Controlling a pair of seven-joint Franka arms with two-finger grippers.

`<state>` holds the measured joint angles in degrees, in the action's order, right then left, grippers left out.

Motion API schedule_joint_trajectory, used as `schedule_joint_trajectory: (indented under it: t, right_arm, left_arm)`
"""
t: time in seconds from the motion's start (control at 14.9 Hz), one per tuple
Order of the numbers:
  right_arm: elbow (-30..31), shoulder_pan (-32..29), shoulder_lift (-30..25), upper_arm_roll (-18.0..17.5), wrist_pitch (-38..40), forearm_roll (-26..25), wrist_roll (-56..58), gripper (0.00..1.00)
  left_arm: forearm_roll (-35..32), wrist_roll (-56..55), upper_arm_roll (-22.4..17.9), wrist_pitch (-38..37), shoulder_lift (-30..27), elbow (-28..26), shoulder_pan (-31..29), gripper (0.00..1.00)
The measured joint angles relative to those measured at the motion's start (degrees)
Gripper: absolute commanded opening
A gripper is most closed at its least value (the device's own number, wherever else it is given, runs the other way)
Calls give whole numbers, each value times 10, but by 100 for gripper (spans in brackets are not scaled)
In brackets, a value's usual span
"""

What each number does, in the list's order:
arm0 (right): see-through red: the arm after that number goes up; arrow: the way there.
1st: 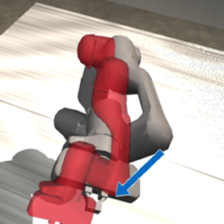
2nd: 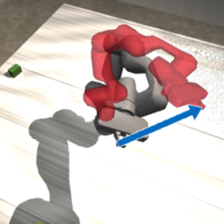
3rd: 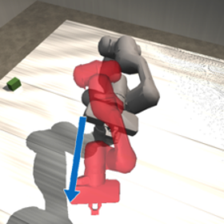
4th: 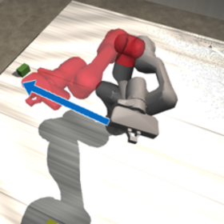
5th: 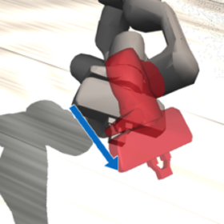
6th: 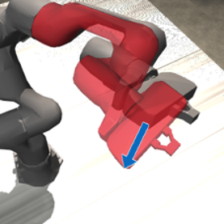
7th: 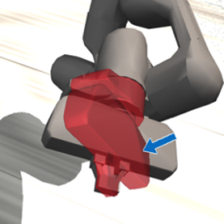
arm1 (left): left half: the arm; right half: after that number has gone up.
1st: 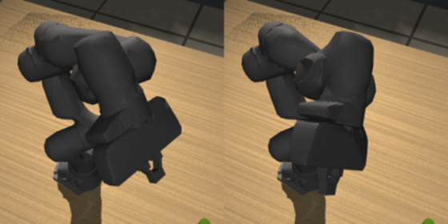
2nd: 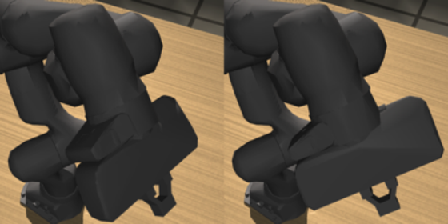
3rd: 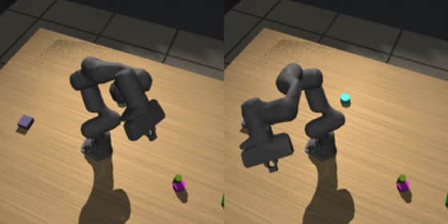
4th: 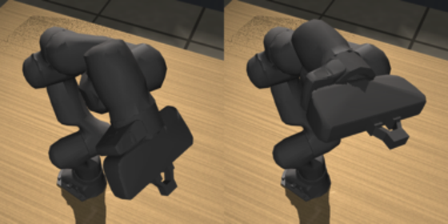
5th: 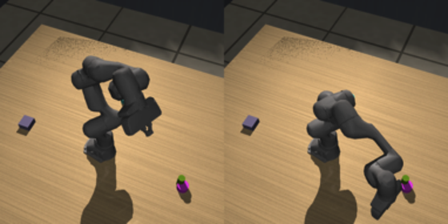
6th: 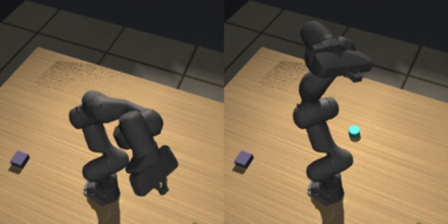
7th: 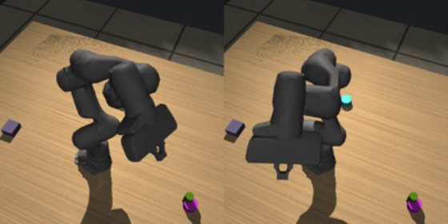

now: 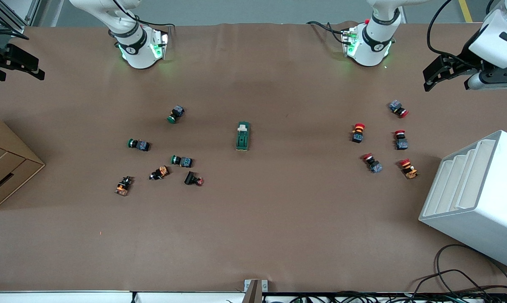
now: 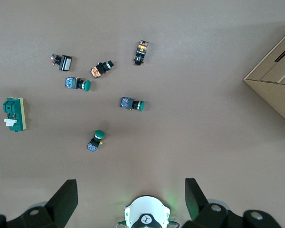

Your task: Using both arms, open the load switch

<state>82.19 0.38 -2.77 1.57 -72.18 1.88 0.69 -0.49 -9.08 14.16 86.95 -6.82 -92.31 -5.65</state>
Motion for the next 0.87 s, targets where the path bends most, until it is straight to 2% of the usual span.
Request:
schedule_joint_trajectory:
  t: [0.87]
  right_arm:
    - [0, 3, 0, 4, 0, 0, 0, 100]
  left_arm:
    - [0, -1, 0, 33, 1, -1, -1, 100]
